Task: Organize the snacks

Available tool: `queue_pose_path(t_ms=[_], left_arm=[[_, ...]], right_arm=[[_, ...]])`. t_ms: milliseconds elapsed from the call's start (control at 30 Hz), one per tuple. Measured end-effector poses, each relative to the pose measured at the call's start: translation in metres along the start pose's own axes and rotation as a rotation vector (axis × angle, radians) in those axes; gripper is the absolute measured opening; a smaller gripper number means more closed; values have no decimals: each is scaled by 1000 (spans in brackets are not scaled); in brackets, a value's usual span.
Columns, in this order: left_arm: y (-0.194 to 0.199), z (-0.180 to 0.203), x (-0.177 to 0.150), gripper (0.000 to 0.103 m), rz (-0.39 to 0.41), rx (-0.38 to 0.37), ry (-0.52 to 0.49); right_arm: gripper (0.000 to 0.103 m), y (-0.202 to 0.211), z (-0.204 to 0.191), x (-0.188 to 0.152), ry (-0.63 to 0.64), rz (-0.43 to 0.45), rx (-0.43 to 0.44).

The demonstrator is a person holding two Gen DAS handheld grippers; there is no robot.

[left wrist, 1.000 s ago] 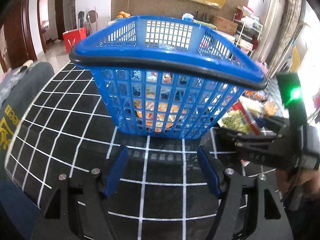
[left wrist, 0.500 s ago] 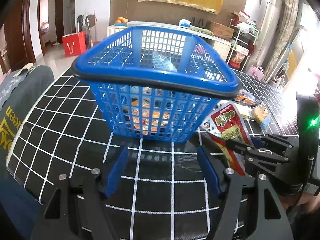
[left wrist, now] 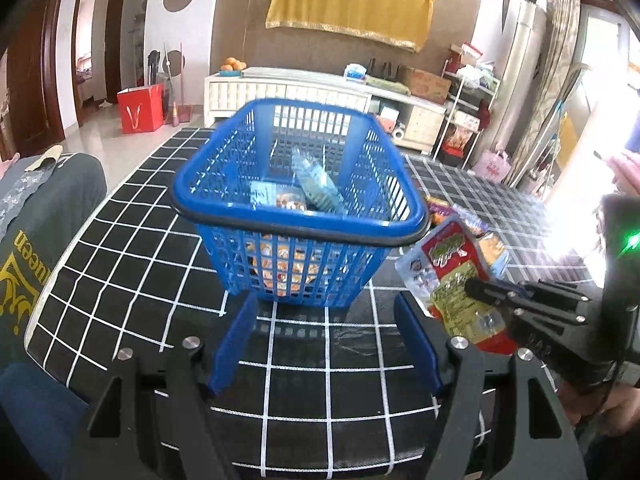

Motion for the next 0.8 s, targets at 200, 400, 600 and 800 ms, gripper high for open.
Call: queue_pose_path(t_ms=[200, 400, 600, 800], left_arm=[[18, -7, 21, 69, 49, -31, 11], [31, -25, 55, 69, 94, -23, -10], [34, -47, 86, 69, 112, 32, -63], [20, -68, 92, 69, 89, 34, -54]], right_arm=[[7, 44, -23, 48, 15, 126, 2], [6, 61, -56, 100, 55, 232, 25], [5, 39, -88, 129, 119, 246, -7], [5, 4, -87, 128, 62, 161, 56]])
Point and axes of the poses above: each gripper's, at about its wrist camera, not at the fingertips, and y roughly against the way its jaws point, z to its right, x to its top, the point moved 3 cm from there along -y, roughly the way its jaws point, and after that the axes turned 7 degrees about -y, right-handed, at the moved point
